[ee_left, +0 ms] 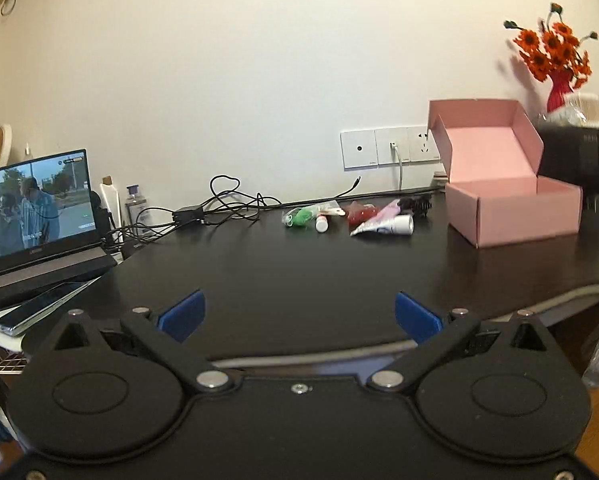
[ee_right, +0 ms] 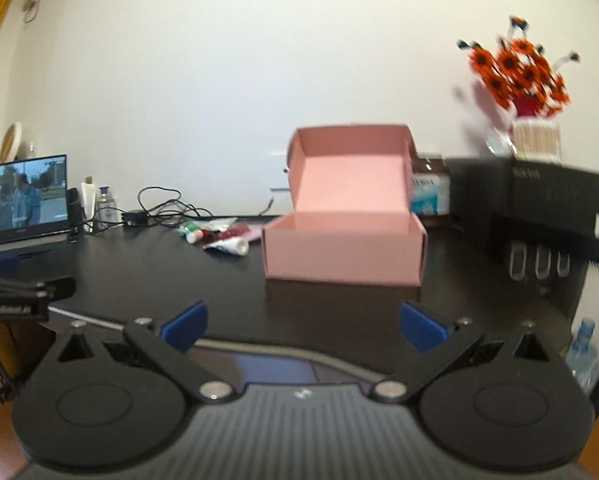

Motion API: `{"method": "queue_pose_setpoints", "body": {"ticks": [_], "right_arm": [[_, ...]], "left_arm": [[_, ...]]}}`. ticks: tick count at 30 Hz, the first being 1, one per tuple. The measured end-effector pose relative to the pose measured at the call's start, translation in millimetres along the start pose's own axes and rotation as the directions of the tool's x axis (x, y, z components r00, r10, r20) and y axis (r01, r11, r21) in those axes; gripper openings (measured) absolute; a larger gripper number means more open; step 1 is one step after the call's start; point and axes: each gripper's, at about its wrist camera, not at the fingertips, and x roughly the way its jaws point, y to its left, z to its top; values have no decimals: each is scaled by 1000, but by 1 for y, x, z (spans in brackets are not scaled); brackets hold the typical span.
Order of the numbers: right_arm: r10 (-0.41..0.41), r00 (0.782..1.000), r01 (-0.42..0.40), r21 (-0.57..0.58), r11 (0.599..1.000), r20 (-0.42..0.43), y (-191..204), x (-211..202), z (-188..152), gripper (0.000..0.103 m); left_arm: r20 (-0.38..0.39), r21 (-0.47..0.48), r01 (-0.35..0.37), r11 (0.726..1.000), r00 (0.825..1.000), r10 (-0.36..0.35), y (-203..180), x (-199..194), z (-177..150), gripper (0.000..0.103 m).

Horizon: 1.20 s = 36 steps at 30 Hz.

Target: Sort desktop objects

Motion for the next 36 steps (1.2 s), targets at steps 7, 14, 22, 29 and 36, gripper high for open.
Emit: {"method": "queue_pose_setpoints", "body": {"ticks": [7,14,22,29,36], "right_arm": [[-44,997,45,10,999,-70,5,13,23,102],[-55,991,62,61,996,-120,2,18,47,102],[-90,982,106,90,990,-167,-11,36,74,102],[-100,970,122,86,989,-223,-17,59,92,102],[-80,964,110,106,988,-255,-26,86,104,102]], "left_arm": [[-75,-69,-28,997,997,23,11,18,25,103],[-89,-54,-27,998,996,22,6,24,52,103],[-119,1,-67,998,991,66,-14,45,72,103],[-166,-32,-49,998,985,43,-18,68,90,103],[-199,-44,14,999,980,-22,-36,95,104,103]]}}
